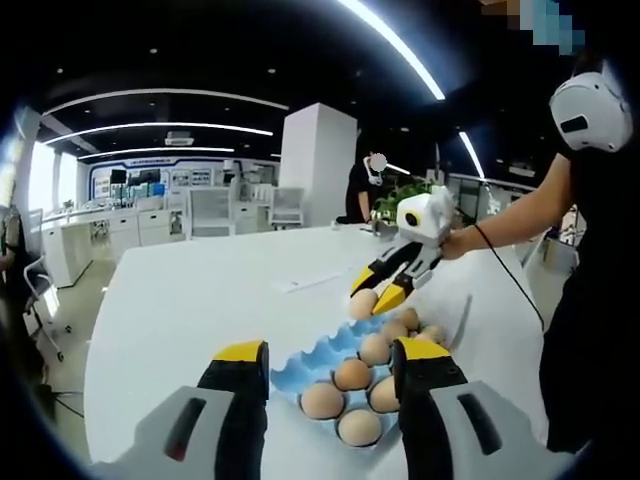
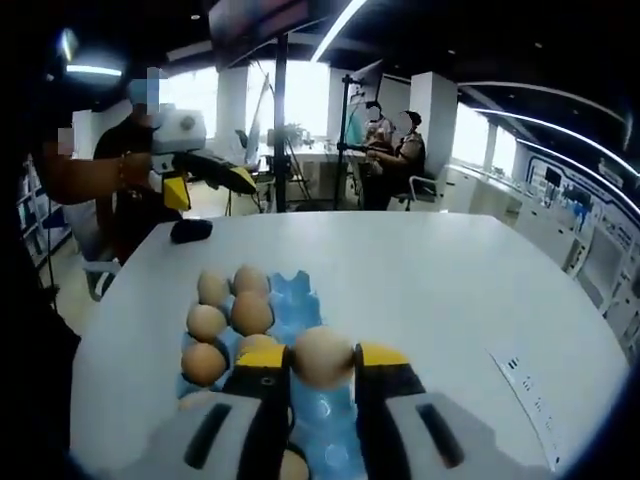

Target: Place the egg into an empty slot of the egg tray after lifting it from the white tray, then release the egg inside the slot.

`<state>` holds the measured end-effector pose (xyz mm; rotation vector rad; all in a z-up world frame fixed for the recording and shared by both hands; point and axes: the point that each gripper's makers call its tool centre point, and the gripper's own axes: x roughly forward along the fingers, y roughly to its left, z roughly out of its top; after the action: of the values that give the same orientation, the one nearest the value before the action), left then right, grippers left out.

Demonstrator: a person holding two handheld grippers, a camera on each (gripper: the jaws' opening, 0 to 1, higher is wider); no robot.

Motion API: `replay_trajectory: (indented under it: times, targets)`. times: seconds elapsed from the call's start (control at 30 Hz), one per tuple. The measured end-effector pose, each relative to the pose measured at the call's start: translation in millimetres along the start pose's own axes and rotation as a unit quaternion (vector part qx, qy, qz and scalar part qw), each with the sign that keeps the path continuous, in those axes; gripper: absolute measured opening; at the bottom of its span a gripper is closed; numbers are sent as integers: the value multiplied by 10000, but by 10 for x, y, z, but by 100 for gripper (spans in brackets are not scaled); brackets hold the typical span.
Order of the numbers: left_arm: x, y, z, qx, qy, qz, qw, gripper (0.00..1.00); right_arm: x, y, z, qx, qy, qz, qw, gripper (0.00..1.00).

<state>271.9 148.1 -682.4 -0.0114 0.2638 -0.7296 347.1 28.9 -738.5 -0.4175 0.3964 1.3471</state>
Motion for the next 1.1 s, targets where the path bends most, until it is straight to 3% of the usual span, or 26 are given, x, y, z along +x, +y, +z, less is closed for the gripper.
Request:
replay_trajectory:
  times: [0.73, 1.1]
  targets:
    - [-30, 54, -32, -27, 4, 38, 10000, 51, 711, 210, 363, 12, -286, 386, 9988, 24]
    - [-29, 74, -67, -70, 36, 52, 10000, 50, 973, 313, 420, 72, -320, 513, 9981, 24]
